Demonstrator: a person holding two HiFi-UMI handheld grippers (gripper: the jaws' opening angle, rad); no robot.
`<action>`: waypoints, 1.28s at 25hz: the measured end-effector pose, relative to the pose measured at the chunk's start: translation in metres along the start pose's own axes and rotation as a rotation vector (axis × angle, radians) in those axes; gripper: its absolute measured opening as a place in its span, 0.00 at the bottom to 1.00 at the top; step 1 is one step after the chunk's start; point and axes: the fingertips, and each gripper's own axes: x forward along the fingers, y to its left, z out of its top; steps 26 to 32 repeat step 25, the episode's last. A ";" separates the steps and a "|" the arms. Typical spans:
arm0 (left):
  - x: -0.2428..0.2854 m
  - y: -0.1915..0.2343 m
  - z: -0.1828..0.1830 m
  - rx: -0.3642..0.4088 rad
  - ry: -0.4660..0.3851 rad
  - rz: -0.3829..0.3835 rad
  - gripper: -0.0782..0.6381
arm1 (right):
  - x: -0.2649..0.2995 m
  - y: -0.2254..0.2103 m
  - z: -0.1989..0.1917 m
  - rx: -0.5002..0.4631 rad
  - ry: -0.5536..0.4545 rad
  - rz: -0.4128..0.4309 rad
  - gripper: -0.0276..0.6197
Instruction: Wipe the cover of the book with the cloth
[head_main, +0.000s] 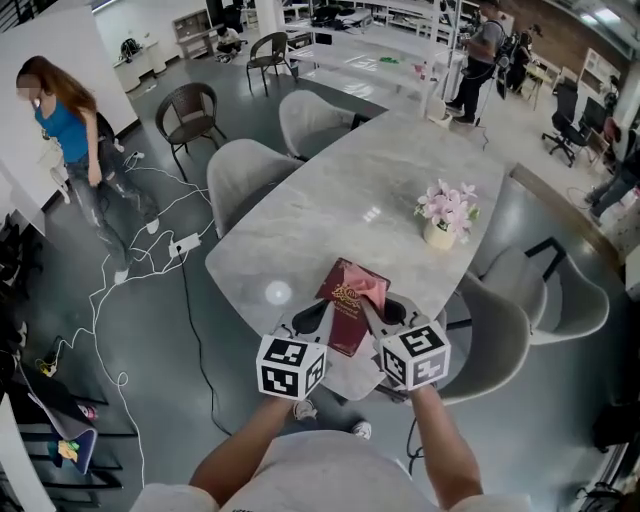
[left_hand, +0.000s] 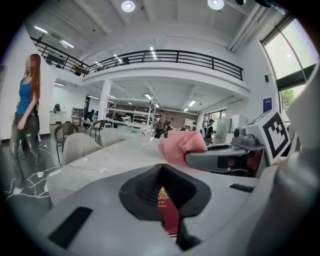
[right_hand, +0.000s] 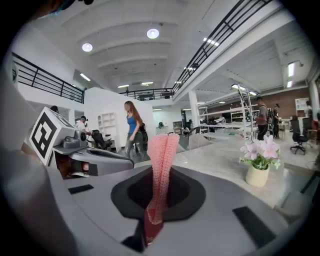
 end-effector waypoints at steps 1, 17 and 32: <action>0.001 -0.003 0.000 0.003 -0.001 -0.004 0.12 | -0.003 -0.002 0.000 -0.004 -0.009 -0.010 0.07; 0.006 -0.021 0.001 0.010 -0.002 -0.010 0.12 | -0.017 -0.014 0.001 -0.022 -0.039 -0.047 0.07; 0.004 -0.019 0.000 0.007 -0.002 -0.009 0.12 | -0.015 -0.010 0.000 -0.028 -0.036 -0.047 0.07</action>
